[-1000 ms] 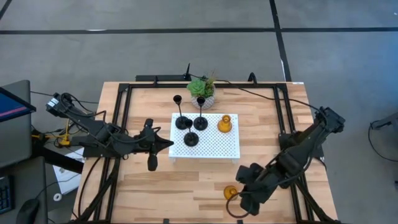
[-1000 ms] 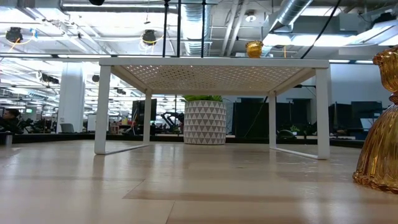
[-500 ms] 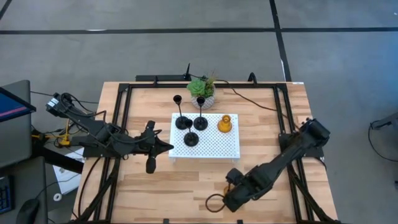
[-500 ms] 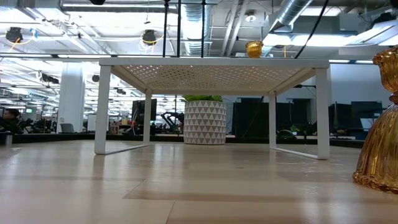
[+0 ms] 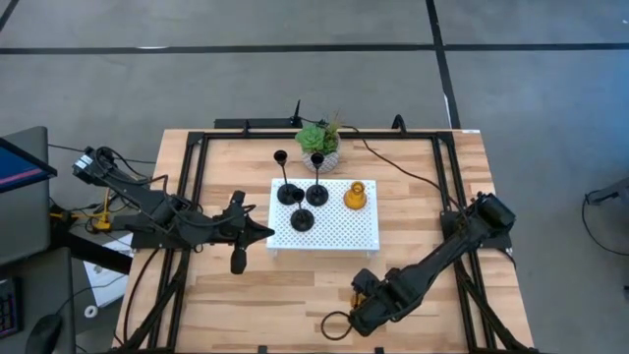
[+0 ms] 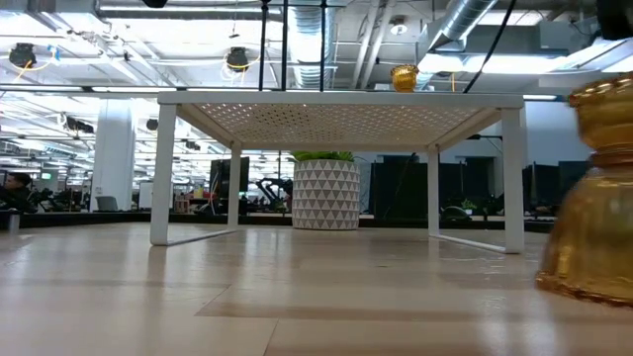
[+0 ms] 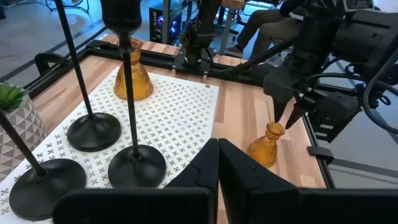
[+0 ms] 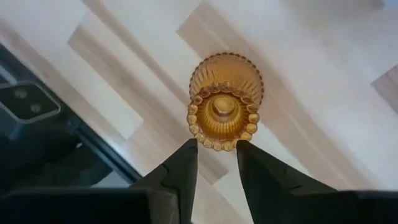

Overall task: Pick & Place candle stick holders
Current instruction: Put the gold vase on the shelf

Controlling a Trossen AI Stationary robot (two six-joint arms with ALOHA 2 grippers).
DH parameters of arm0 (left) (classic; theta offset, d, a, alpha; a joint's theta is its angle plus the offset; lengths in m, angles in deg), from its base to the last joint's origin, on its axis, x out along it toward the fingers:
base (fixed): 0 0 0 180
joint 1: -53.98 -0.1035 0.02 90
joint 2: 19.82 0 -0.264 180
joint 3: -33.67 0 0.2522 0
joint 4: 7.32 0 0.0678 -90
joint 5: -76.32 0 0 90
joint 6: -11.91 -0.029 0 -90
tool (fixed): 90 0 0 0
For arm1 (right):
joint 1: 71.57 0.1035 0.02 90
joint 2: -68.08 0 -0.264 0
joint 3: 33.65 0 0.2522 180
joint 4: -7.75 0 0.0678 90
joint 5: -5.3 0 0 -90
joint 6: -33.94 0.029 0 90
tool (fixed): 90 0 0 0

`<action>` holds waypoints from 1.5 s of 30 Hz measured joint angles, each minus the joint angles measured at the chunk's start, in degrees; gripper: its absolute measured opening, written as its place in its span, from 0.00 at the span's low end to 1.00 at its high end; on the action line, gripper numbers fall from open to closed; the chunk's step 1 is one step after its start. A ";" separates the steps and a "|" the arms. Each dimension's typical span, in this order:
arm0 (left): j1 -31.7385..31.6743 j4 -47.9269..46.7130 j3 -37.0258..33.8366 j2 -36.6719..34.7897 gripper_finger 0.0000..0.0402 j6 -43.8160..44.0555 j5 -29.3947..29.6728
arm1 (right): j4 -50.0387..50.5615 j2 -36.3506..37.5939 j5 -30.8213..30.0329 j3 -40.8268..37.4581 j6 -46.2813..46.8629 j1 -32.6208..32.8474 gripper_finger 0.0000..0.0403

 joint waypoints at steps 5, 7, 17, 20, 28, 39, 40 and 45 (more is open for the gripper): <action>0.00 0.02 0.00 0.00 0.01 0.00 0.00 | 0.69 0.72 -1.13 -0.24 -0.09 -0.52 0.27; 0.00 0.02 0.00 0.00 0.01 0.01 0.00 | 1.60 1.08 -1.15 -0.28 -0.07 -0.76 0.27; 0.00 0.02 0.00 0.00 0.01 0.02 -0.01 | 3.84 1.35 -1.11 -0.28 0.20 -1.32 0.27; 0.02 0.02 0.02 0.00 0.02 0.02 -0.01 | 5.41 1.35 -1.28 -0.28 0.14 -1.51 0.27; 0.02 0.02 0.02 0.00 0.01 0.02 -0.02 | 5.98 1.35 -4.67 -0.28 0.33 -1.60 0.27; 0.02 -0.11 0.02 0.00 0.02 0.02 0.00 | 4.58 1.29 -4.55 -0.26 0.47 -1.83 0.27; 0.01 -0.11 0.02 0.00 0.02 0.03 -0.01 | 4.33 0.99 -4.44 -0.17 0.48 -1.83 0.27; 0.02 -0.13 0.02 0.00 0.02 0.31 -0.01 | 3.56 -0.17 -4.19 -0.11 0.57 -1.33 0.27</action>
